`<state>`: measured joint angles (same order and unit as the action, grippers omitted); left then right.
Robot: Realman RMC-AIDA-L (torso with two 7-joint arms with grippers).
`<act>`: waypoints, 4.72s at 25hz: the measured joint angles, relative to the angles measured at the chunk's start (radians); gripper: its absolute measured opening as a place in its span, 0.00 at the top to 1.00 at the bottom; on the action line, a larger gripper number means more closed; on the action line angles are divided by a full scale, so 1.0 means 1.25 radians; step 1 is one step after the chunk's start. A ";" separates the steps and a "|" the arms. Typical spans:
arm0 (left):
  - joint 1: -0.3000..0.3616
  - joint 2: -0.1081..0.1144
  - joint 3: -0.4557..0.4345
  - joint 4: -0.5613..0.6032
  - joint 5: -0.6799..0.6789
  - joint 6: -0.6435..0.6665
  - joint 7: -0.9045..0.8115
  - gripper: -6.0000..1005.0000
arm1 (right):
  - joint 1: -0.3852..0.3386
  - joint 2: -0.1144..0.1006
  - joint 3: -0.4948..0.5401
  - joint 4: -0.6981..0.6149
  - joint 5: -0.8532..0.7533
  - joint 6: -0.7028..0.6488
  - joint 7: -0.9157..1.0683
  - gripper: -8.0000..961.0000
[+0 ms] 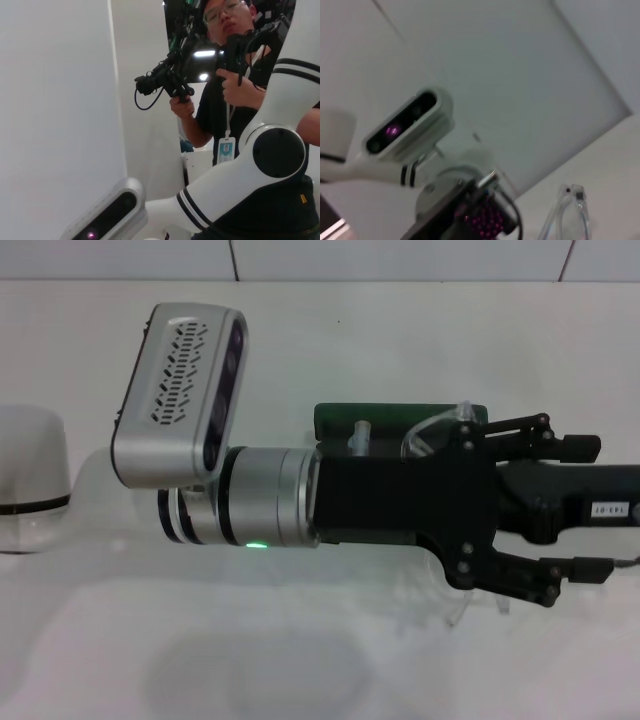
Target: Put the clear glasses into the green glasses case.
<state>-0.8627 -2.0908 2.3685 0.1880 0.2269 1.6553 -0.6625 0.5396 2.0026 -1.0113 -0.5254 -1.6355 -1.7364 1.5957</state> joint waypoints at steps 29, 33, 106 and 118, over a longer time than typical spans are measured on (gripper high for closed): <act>0.028 0.006 -0.037 0.002 -0.001 0.044 -0.011 0.13 | 0.034 -0.030 -0.001 -0.012 -0.078 -0.011 0.035 0.86; 0.092 0.017 -0.111 0.001 -0.001 0.086 -0.020 0.13 | 0.036 -0.032 -0.004 -0.095 -0.083 0.005 0.060 0.86; 0.141 0.003 -0.262 -0.011 0.183 0.036 -0.077 0.13 | 0.038 0.009 -0.054 -0.336 -0.083 0.002 0.100 0.86; 0.151 0.005 -0.257 0.012 0.192 0.034 -0.074 0.13 | 0.038 0.006 -0.022 -0.334 -0.082 0.010 0.098 0.86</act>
<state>-0.6734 -2.0850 2.0478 0.2028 0.4673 1.6984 -0.7553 0.5870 2.0106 -1.0383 -0.9428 -1.7385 -1.7243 1.7179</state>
